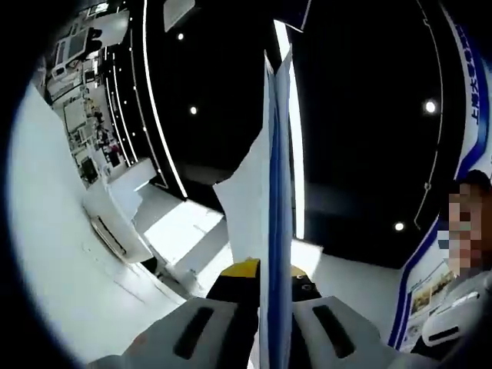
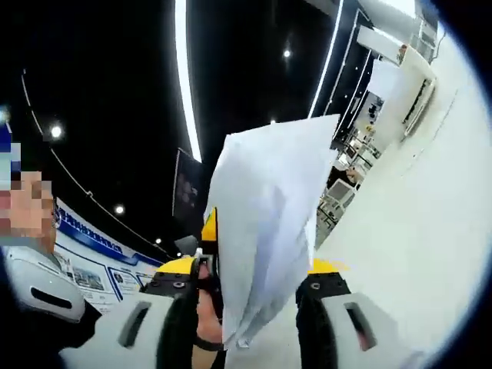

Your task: Organize the stack of printing papers by aligning and flattening the scattered papers on the table

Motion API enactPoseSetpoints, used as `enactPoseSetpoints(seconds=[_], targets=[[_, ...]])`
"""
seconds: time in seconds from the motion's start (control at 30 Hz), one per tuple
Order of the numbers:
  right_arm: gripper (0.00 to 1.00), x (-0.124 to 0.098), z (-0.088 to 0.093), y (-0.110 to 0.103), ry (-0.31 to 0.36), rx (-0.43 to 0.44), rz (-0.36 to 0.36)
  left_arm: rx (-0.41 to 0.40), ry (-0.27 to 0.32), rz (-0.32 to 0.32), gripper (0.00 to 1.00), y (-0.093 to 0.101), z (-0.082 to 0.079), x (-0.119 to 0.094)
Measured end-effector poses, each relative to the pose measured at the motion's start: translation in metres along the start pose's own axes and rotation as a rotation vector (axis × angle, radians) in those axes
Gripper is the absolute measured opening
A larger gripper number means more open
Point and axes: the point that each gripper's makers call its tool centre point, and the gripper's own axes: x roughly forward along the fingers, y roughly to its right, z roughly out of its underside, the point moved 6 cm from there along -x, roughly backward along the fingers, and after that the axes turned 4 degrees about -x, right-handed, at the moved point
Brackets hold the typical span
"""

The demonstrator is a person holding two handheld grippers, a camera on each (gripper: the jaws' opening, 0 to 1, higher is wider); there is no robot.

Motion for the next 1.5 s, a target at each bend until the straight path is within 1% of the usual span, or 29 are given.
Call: enactPoseSetpoints(seconds=[0.07,0.13,0.2,0.3,0.33,0.43,0.47,0.5,0.53,0.57,0.6,0.73,0.83,0.87,0.9,0.97,1.0,1.07,1.13,1.17,1.2,1.27,1.37,1.4,1.43,1.5], targets=[[0.23,-0.002,-0.003,-0.001,0.010,-0.043,0.002,0.008,0.000,-0.008,0.06,-0.001,0.006,-0.002],[0.15,-0.004,-0.005,-0.002,0.019,-0.075,0.005,0.012,0.002,-0.015,0.06,-0.002,0.011,-0.003],[0.09,-0.005,-0.006,-0.002,0.030,-0.077,0.004,0.006,0.010,-0.014,0.06,-0.003,0.012,-0.004],[0.00,-0.005,-0.007,-0.002,0.031,-0.077,0.002,-0.022,0.025,-0.016,0.06,-0.003,0.016,-0.004],[0.00,-0.005,-0.008,-0.009,0.036,-0.096,-0.030,-0.033,0.031,-0.018,0.06,-0.003,0.018,-0.004],[0.00,-0.005,-0.010,-0.009,0.029,-0.084,-0.032,-0.049,0.046,-0.025,0.06,-0.003,0.018,-0.004],[0.00,-0.005,-0.011,-0.010,0.019,-0.041,-0.039,-0.054,0.047,-0.027,0.06,-0.003,0.018,-0.004],[0.00,-0.005,-0.011,-0.010,0.013,-0.021,-0.043,-0.057,0.049,-0.032,0.06,-0.004,0.018,-0.003],[0.00,-0.004,-0.011,-0.010,0.007,0.003,-0.044,-0.056,0.050,-0.044,0.06,-0.006,0.017,-0.004],[0.00,-0.004,-0.013,-0.009,0.003,0.050,-0.037,-0.054,0.052,-0.065,0.06,-0.009,0.016,-0.004],[0.00,-0.003,-0.014,-0.009,0.004,0.060,-0.040,-0.058,0.055,-0.075,0.06,-0.011,0.015,-0.004],[0.00,-0.005,-0.019,-0.013,-0.030,-0.019,-0.031,-0.067,0.050,-0.097,0.08,-0.016,0.015,-0.006],[0.00,-0.008,-0.025,-0.015,-0.086,-0.118,-0.023,-0.017,0.024,-0.085,0.11,-0.016,0.016,-0.007],[0.00,-0.011,-0.028,-0.016,-0.129,-0.166,-0.022,-0.015,0.021,-0.080,0.15,-0.015,0.016,-0.008],[0.00,-0.012,-0.030,-0.017,-0.137,-0.192,-0.022,-0.013,0.017,-0.073,0.18,-0.015,0.014,-0.008],[0.00,-0.015,-0.036,-0.021,-0.181,-0.233,-0.041,0.007,0.007,-0.055,0.18,-0.013,0.013,-0.010],[0.00,-0.017,-0.039,-0.024,-0.201,-0.242,-0.057,0.032,-0.001,-0.047,0.18,-0.011,0.012,-0.011],[0.00,-0.022,-0.046,-0.025,-0.243,-0.268,-0.068,0.044,-0.003,-0.030,0.19,-0.009,0.006,-0.013],[0.00,-0.028,-0.052,-0.027,-0.267,-0.256,-0.084,0.041,0.002,-0.005,0.19,-0.006,0.000,-0.015],[0.00,-0.032,-0.056,-0.027,-0.291,-0.246,-0.094,0.042,0.009,0.009,0.19,-0.004,-0.005,-0.017],[0.00,-0.035,-0.060,-0.027,-0.300,-0.251,-0.090,0.042,0.013,0.019,0.19,-0.003,-0.008,-0.018],[0.00,-0.043,-0.065,-0.025,-0.351,-0.257,-0.092,0.045,-0.008,0.030,0.19,-0.001,-0.014,-0.021],[0.00,-0.053,-0.073,-0.023,-0.404,-0.285,-0.076,0.074,-0.046,0.040,0.19,0.001,-0.021,-0.026],[0.00,-0.055,-0.074,-0.023,-0.411,-0.291,-0.075,0.077,-0.055,0.042,0.19,0.001,-0.022,-0.027],[0.00,-0.060,-0.080,-0.020,-0.427,-0.298,-0.066,0.071,-0.078,0.051,0.19,0.002,-0.024,-0.029],[0.00,-0.065,-0.084,-0.017,-0.445,-0.308,-0.057,0.068,-0.091,0.059,0.19,0.003,-0.026,-0.030]])
